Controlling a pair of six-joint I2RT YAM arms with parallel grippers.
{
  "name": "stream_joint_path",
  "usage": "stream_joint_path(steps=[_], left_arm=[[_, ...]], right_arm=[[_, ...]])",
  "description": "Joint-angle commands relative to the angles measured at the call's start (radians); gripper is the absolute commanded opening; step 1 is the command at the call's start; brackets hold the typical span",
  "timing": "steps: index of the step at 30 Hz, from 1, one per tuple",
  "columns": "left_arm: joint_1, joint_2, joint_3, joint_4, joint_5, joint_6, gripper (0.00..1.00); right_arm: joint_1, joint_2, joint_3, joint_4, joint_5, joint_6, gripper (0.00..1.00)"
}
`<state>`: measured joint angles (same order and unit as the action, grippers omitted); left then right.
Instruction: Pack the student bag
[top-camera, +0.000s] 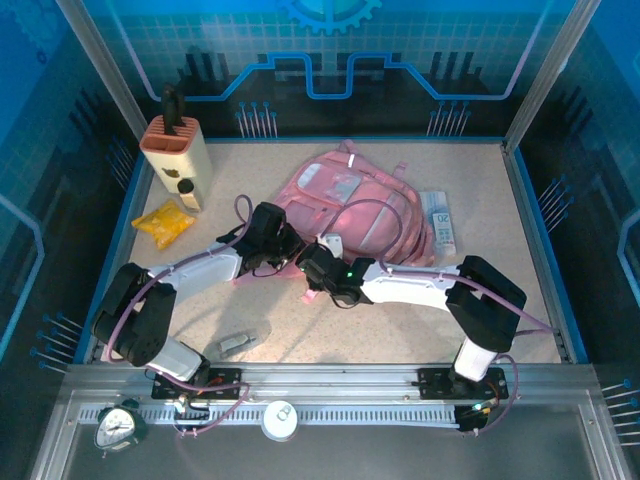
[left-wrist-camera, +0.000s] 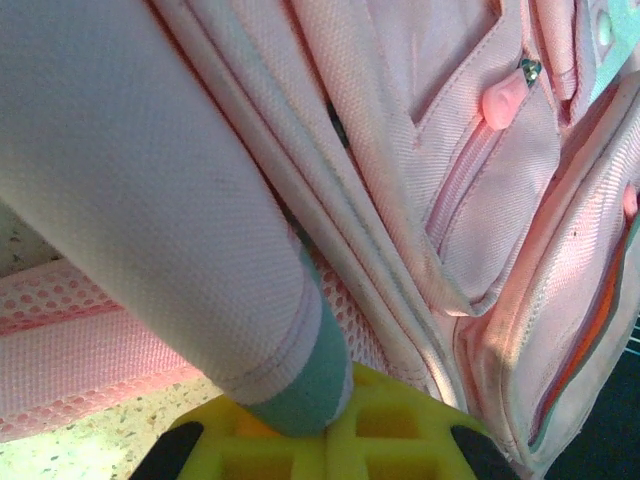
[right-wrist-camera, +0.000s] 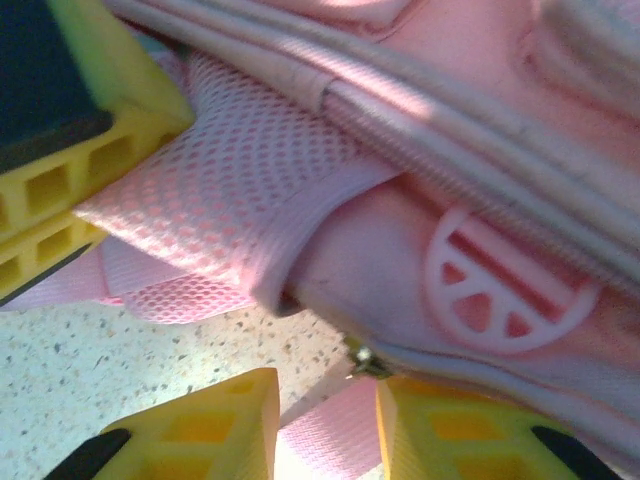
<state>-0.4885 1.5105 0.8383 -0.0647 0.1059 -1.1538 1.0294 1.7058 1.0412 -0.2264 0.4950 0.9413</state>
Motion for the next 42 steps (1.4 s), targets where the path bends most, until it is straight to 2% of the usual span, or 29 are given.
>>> stream_joint_path(steps=[1,7,11,18,25,33,42], left_arm=[[-0.024,-0.046,0.033,0.030,0.075,-0.002,0.00],[-0.033,-0.064,0.036,0.017,0.059,-0.001,0.00],[-0.034,-0.069,0.039,0.001,0.053,0.006,0.00],[-0.031,-0.079,0.046,-0.034,0.016,0.040,0.00],[-0.009,-0.085,0.053,-0.056,-0.003,0.063,0.00],[0.035,-0.082,0.052,-0.082,-0.004,0.096,0.00],[0.141,-0.074,0.046,-0.107,0.042,0.166,0.00]], right_arm=[[0.012,-0.007,0.011,-0.027,0.052,0.045,0.35],[-0.026,0.037,0.057,-0.027,0.099,-0.004,0.34],[-0.032,0.045,0.068,-0.024,0.115,-0.029,0.27],[-0.032,-0.005,0.036,-0.044,0.112,-0.041,0.07],[-0.026,-0.073,-0.058,-0.040,0.070,-0.019,0.00],[-0.037,-0.241,-0.155,-0.162,0.114,-0.025,0.00],[-0.134,-0.442,-0.343,-0.237,0.065,-0.066,0.00]])
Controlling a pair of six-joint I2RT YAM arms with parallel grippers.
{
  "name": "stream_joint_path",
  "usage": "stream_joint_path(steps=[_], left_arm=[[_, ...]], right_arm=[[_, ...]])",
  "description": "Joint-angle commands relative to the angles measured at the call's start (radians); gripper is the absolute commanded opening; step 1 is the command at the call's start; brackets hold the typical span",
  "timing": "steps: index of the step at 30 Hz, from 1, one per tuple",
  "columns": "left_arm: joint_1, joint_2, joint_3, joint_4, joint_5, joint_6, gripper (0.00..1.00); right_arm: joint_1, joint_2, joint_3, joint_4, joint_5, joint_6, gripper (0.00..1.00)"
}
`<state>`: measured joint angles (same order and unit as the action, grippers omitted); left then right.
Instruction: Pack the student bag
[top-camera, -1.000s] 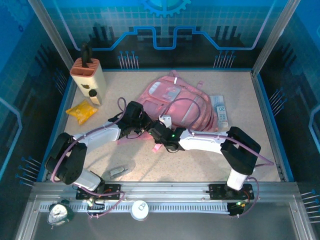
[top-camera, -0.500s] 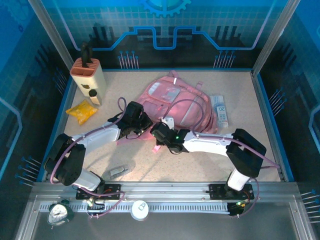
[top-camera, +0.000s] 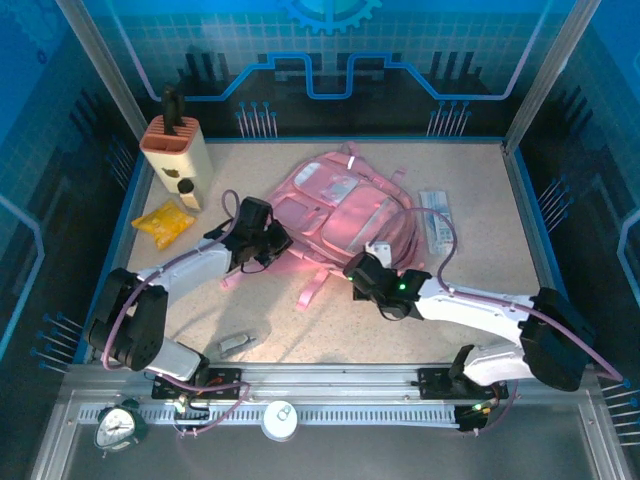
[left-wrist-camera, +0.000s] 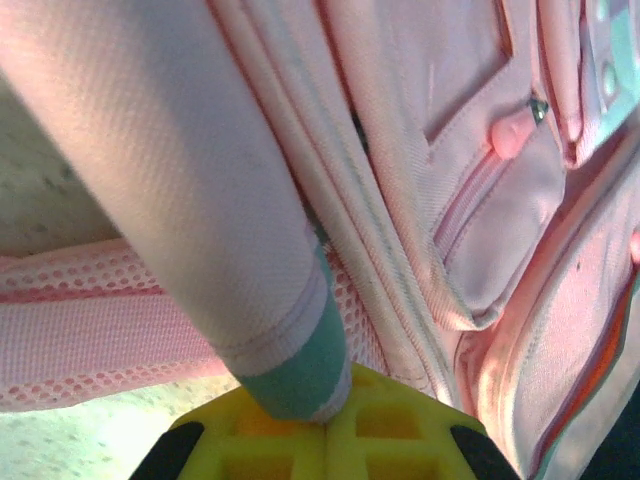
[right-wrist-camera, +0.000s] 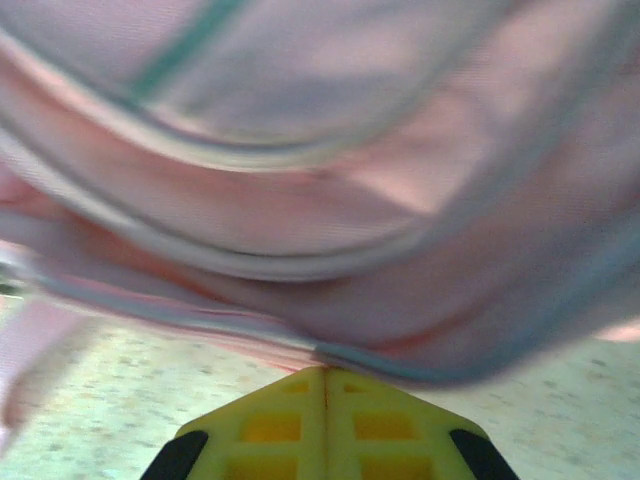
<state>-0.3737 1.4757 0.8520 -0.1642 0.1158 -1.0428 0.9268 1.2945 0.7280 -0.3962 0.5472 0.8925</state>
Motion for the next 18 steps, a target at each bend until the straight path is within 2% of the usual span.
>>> stream_joint_path(steps=[1,4,6,8,10,12,18], left_arm=[[0.030,-0.036,0.038,-0.014,0.037,0.062,0.00],[0.032,-0.025,0.044,-0.001,0.057,0.062,0.00],[0.029,-0.019,0.045,0.012,0.077,0.048,0.00],[0.021,-0.024,0.042,0.032,0.097,0.024,0.00],[0.001,-0.036,0.037,0.043,0.093,0.008,0.00],[-0.025,-0.047,0.035,0.048,0.086,-0.008,0.00],[-0.096,-0.067,0.006,0.093,0.082,-0.065,0.00]], right_arm=[[-0.048,-0.041,-0.044,-0.063,-0.002,-0.025,0.00],[-0.067,-0.044,-0.057,0.041,-0.091,-0.139,0.00],[-0.036,-0.020,-0.005,0.036,-0.106,-0.154,0.00],[0.000,0.019,0.068,-0.013,-0.113,-0.119,0.10],[0.041,0.061,0.128,-0.040,-0.120,-0.089,0.16],[0.087,0.095,0.169,-0.042,-0.114,-0.074,0.31],[0.122,0.224,0.245,-0.053,-0.103,-0.018,0.44]])
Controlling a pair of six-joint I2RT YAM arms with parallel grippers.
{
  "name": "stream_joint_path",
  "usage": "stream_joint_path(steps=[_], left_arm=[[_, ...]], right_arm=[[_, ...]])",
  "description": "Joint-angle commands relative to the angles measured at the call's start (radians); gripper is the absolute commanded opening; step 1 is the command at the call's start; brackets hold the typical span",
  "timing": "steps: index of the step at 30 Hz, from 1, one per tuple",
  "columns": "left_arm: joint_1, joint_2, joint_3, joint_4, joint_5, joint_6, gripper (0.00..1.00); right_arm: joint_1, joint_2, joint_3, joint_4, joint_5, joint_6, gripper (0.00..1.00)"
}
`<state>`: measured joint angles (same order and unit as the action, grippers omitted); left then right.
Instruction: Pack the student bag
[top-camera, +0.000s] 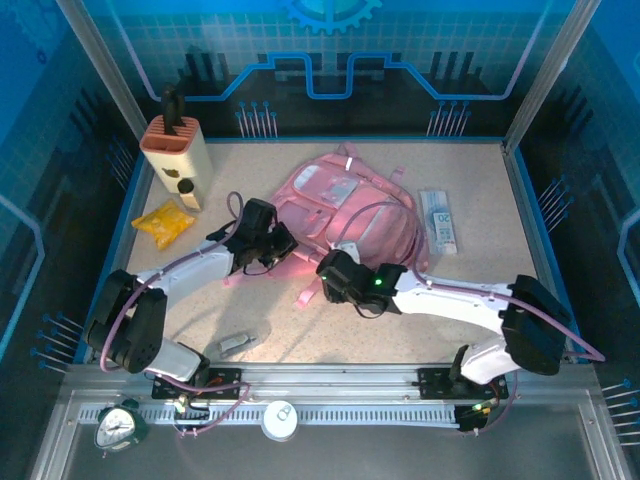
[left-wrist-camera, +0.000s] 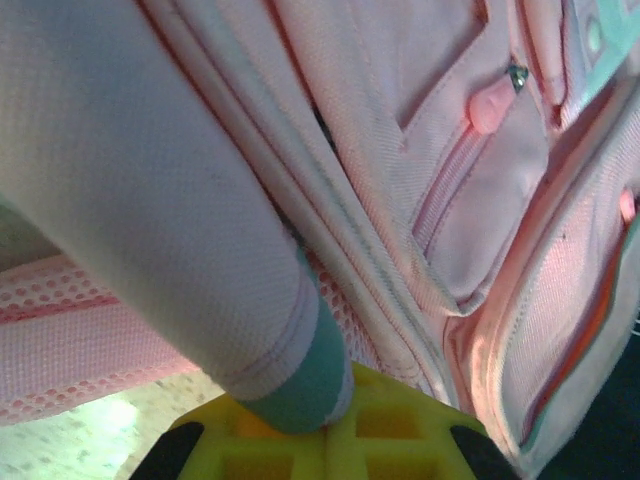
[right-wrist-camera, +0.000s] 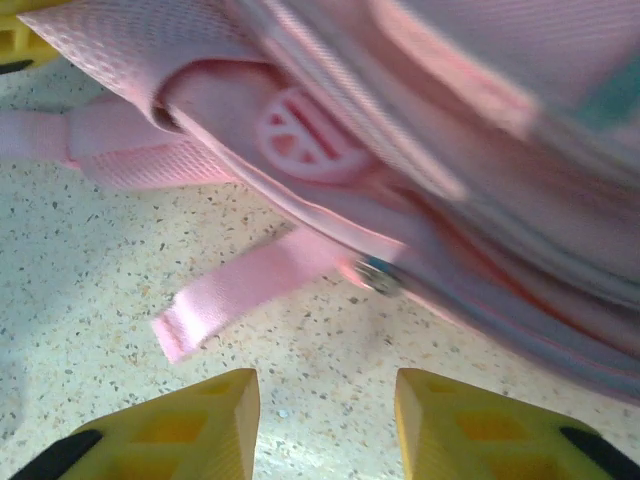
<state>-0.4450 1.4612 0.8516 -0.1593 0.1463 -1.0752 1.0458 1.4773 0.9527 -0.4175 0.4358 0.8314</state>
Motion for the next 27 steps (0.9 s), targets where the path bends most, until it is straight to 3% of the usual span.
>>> stream_joint_path(steps=[1,3,15,23,27], left_arm=[[-0.027,-0.057,0.005,0.085,0.050,-0.034,0.00],[-0.035,-0.066,0.000,0.084,0.049,-0.039,0.00],[-0.055,-0.090,0.000,0.082,0.039,-0.046,0.00],[-0.056,-0.107,-0.002,0.055,0.013,-0.030,0.00],[-0.057,-0.108,-0.005,0.054,0.012,-0.030,0.00]], right_arm=[[0.006,0.052,0.021,-0.013,0.016,0.040,0.48],[0.006,0.081,0.030,-0.015,0.055,0.059,0.54],[-0.048,0.172,0.106,-0.066,0.264,0.121,0.61],[-0.068,0.031,-0.016,-0.080,0.274,0.283,0.46],[-0.073,-0.044,-0.098,-0.032,0.236,0.285,0.37]])
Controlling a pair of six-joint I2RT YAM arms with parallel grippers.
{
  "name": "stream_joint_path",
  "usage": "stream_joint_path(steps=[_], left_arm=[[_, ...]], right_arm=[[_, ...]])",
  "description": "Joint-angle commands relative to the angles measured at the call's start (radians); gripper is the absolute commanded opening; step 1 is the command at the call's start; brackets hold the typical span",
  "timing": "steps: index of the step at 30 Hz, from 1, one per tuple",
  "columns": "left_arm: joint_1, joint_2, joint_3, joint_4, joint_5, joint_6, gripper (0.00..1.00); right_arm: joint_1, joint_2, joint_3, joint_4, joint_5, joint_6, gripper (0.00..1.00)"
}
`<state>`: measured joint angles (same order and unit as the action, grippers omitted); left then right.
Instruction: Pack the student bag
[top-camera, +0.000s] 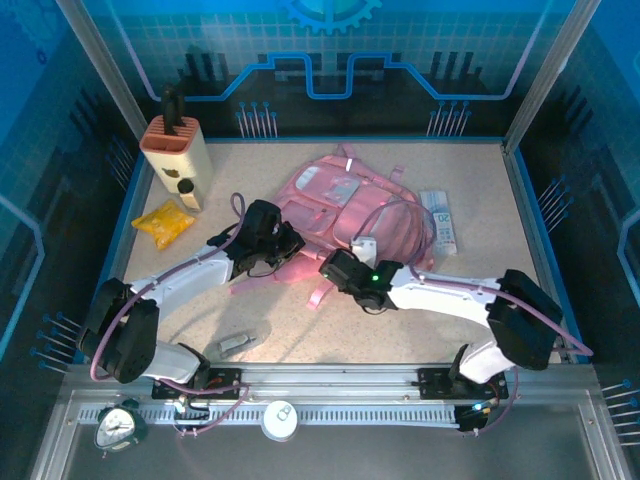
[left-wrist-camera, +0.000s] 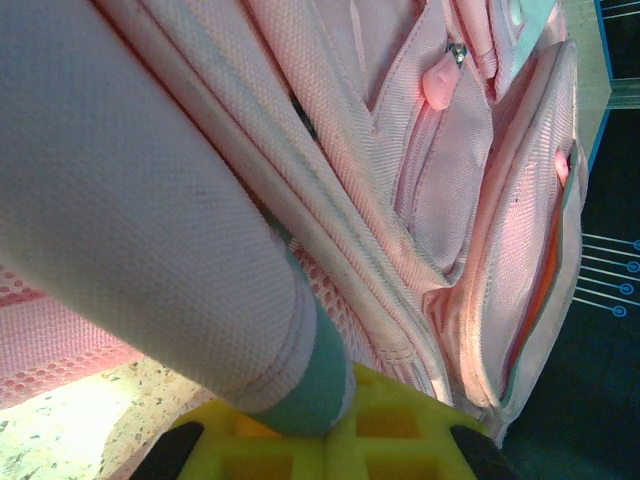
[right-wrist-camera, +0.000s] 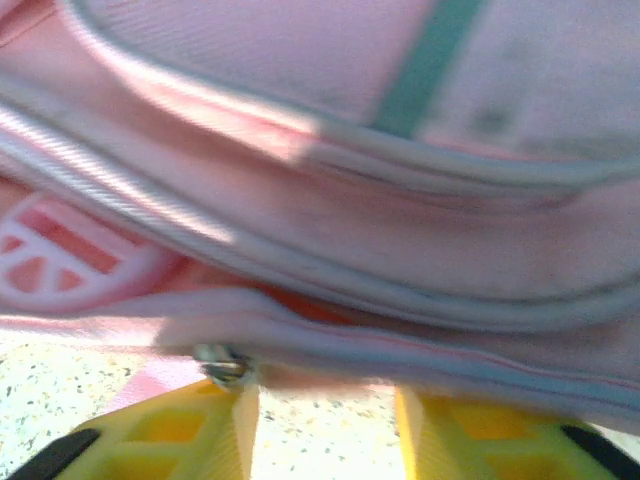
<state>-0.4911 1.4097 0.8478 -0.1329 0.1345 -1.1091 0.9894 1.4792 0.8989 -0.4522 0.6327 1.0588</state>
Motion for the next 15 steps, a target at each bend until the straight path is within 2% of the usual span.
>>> stream_joint_path(steps=[1,5,11,15], left_arm=[[-0.009,-0.057,-0.001,0.026,0.022,0.004,0.00],[-0.010,-0.055,0.000,0.030,0.022,0.004,0.00],[-0.010,-0.054,0.000,0.026,0.019,0.007,0.00],[-0.010,-0.054,0.000,0.023,0.012,0.009,0.00]], right_arm=[[-0.018,-0.052,-0.049,0.003,0.027,0.049,0.36],[-0.005,-0.036,0.006,-0.038,-0.016,0.008,0.34],[-0.001,0.018,0.099,-0.067,-0.016,-0.115,0.40],[-0.010,0.062,0.140,-0.065,-0.087,-0.176,0.42]])
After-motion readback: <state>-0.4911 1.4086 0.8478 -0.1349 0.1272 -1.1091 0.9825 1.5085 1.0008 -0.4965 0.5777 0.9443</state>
